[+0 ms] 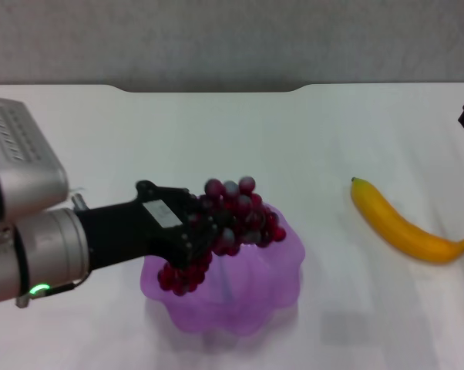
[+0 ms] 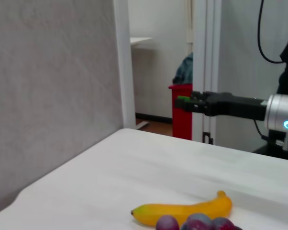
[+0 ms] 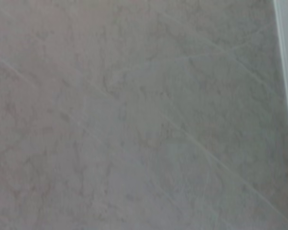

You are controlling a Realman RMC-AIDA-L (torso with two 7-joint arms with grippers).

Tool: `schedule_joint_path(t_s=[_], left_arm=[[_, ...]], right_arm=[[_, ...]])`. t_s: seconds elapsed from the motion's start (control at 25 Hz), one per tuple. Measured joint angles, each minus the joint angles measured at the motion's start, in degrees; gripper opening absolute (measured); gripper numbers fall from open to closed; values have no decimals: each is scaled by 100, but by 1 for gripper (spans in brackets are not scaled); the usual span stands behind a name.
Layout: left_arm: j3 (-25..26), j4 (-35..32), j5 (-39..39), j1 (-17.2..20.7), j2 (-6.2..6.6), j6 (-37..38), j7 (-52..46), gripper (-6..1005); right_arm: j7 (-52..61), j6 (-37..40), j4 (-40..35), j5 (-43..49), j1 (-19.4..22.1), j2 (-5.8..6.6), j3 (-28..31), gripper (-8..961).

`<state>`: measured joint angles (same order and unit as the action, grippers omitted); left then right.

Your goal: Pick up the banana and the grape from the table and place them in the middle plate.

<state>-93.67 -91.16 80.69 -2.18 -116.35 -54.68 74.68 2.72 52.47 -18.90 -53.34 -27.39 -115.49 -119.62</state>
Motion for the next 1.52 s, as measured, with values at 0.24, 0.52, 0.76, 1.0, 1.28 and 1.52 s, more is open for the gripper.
schedule_joint_path(t_s=[0.24, 0.52, 0.76, 1.0, 1.28, 1.52], left_arm=[[-76, 396, 108, -258, -1, 40, 136, 215], [-173, 770, 210, -452, -1, 106, 299, 214], [-326, 1186, 209, -678, -1, 395, 384, 251], [-531, 1646, 218, -880, -6, 715, 585, 309], [-714, 1649, 243, -900, -19, 1095, 562, 333], [-975, 1627, 297, -852, -27, 1750, 557, 429]], right_arm=[[0, -1, 0, 0, -3, 0, 1, 884], [0, -1, 0, 0, -10, 0, 1, 884], [0, -1, 0, 0, -22, 0, 1, 884], [0, -1, -6, 0, -22, 0, 1, 884], [22, -1, -2, 0, -20, 0, 1, 884], [25, -1, 0, 0, -17, 0, 1, 884]])
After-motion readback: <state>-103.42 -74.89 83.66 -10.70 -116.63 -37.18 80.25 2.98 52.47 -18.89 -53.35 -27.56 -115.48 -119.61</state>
